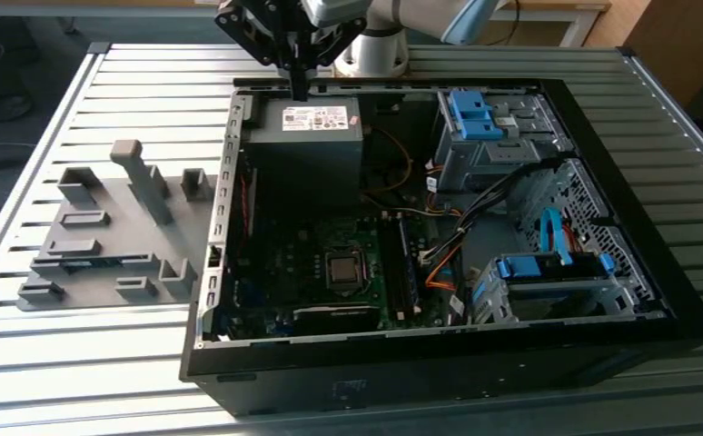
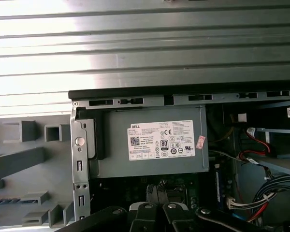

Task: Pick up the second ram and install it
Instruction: 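Reach for the second ram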

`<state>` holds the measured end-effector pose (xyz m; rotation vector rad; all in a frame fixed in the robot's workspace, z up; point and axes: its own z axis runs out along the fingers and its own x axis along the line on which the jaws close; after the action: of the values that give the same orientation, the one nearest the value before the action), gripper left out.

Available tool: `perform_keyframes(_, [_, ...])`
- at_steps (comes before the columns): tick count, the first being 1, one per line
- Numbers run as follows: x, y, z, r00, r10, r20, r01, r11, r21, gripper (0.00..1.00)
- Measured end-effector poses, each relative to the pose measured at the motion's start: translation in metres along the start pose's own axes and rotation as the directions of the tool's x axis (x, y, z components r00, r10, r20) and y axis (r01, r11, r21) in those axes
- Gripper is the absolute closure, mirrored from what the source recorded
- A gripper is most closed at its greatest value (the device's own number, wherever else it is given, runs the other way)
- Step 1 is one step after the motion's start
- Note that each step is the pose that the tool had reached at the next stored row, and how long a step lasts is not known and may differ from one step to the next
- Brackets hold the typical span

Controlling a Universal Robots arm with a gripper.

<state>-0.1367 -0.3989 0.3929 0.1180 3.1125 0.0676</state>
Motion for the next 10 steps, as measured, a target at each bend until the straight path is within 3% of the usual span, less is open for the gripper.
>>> perform_keyframes(8, [0.0016, -0.0001, 0.0002, 1.0000, 0.000, 0.0000, 0.000, 1.0000, 0.0000, 0.89])
perform_keyframes(10, [0.0084, -0.0007, 0.0013, 1.0000, 0.000, 0.0000, 0.000, 1.0000, 0.0000, 0.89])
